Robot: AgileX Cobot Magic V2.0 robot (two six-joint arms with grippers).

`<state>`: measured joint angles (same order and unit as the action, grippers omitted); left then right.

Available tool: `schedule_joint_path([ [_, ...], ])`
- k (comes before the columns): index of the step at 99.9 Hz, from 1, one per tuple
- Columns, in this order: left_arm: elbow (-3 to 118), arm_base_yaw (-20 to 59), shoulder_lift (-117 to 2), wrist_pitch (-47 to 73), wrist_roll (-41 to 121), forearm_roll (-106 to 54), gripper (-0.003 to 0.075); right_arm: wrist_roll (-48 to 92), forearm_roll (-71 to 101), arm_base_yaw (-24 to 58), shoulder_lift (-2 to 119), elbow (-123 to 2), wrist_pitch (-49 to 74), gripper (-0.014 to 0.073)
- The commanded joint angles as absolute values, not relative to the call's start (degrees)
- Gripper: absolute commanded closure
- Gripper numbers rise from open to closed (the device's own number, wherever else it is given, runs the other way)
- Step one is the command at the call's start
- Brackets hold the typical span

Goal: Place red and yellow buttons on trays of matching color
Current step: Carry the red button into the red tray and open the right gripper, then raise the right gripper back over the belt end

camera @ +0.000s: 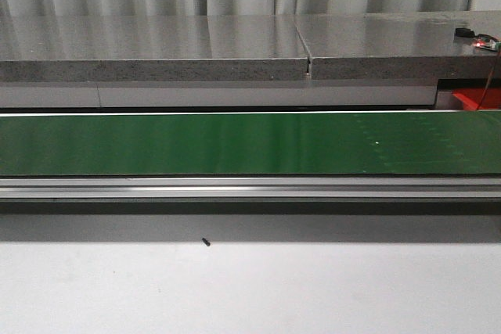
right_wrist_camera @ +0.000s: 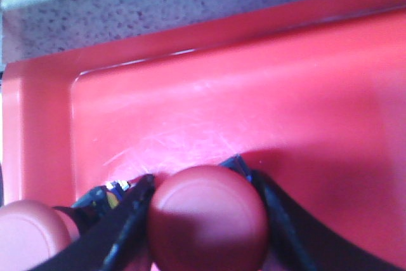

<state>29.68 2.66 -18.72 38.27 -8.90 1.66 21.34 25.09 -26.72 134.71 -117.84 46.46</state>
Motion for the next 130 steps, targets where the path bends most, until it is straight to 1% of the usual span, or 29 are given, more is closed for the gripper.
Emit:
schedule_joint_path([
  [1,31.2,3.1,-19.2,33.8,-9.0,1.3,0.0741,21.5,26.7,-27.0,131.3,-119.9,45.2,0.0492],
  [6,31.2,3.1,-19.2,33.8,-9.0,1.3,0.0741,21.5,26.7,-27.0,131.3,-119.9,45.4,0.0478],
  [11,31.2,3.1,-19.2,33.8,-9.0,1.3,0.0741,21.5,26.7,-27.0,131.3,-119.9,45.4,0.0435],
  [18,31.2,3.1,-19.2,33.8,-9.0,1.3,0.0741,21.5,26.7,-27.0,131.3,-120.0,45.4,0.0333],
  [23,31.2,3.1,-19.2,33.8,-9.0,1.3,0.0741,21.5,26.7,-27.0,131.3,-120.5,45.7,0.0231],
  [30,31.2,3.1,-19.2,33.8,-9.0,1.3,0.0741,21.5,26.7,-27.0,131.2,-121.0,45.9,0.0118],
  [35,31.2,3.1,-19.2,33.8,-9.0,1.3,0.0741,21.5,26.7,-27.0,131.2,-122.0,46.6,0.0065],
  [38,31.2,3.1,-19.2,33.8,-9.0,1.3,0.0741,21.5,26.7,-27.0,131.2,-122.8,47.1,0.0048],
  [57,31.2,3.1,-19.2,33.8,-9.0,1.3,0.0741,21.5,26.7,-27.0,130.1,-127.3,50.9,0.0041],
  [94,31.2,3.1,-19.2,33.8,-9.0,1.3,0.0741,21.5,26.8,-26.0,120.8,-127.4,52.8,0.0043],
  [113,31.2,3.1,-19.2,33.8,-9.0,1.3,0.0741,21.5,26.8,-22.6,114.6,-125.9,53.4,0.0044],
  [130,31.2,3.1,-19.2,33.8,-9.0,1.3,0.0741,22.8,26.8,-16.8,108.5,-122.6,53.2,0.0055],
])
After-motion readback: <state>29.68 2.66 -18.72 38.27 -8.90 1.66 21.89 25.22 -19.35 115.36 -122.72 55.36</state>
